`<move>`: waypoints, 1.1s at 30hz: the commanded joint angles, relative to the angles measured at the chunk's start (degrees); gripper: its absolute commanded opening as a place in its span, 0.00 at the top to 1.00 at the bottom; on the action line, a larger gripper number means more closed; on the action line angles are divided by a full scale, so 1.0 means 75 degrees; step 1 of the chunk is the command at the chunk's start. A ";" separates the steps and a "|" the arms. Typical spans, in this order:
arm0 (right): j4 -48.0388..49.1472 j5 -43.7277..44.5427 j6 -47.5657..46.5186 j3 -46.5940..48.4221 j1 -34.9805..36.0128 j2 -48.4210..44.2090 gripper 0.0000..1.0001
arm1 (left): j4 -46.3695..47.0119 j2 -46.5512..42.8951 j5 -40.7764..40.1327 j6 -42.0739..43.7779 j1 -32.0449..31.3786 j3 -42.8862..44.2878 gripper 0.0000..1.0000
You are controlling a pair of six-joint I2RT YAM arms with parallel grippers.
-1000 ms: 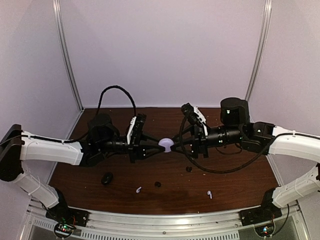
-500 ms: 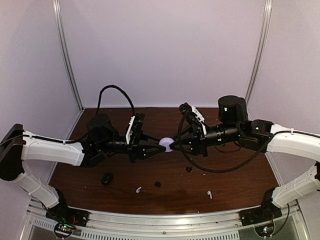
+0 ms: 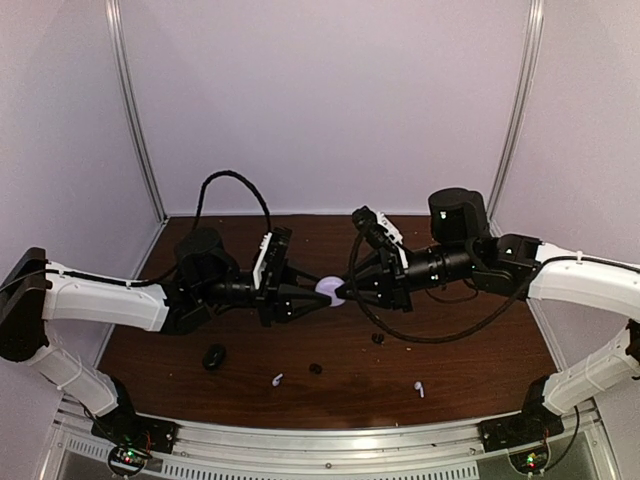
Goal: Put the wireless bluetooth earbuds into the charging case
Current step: Pass from the left arm to the right, then pass from the right arm to the left
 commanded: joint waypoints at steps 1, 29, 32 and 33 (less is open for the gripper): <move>0.0004 -0.0083 -0.0161 0.0258 0.0027 0.0036 0.93 | 0.0073 0.0090 -0.0215 0.0066 -0.0029 0.0204 0.62; -0.0109 0.0059 -0.0221 0.0484 0.0027 0.0147 0.98 | 0.0243 0.0313 -0.0123 -0.0025 -0.0193 0.0319 0.68; -0.0132 0.0050 -0.0221 0.0485 0.0027 0.0165 0.98 | 0.0299 0.0294 -0.0120 -0.0028 -0.0190 0.0286 0.77; -0.0127 0.0059 -0.0221 0.0475 0.0027 0.0165 0.98 | 0.0319 0.0285 -0.0108 -0.0034 -0.0190 0.0275 0.79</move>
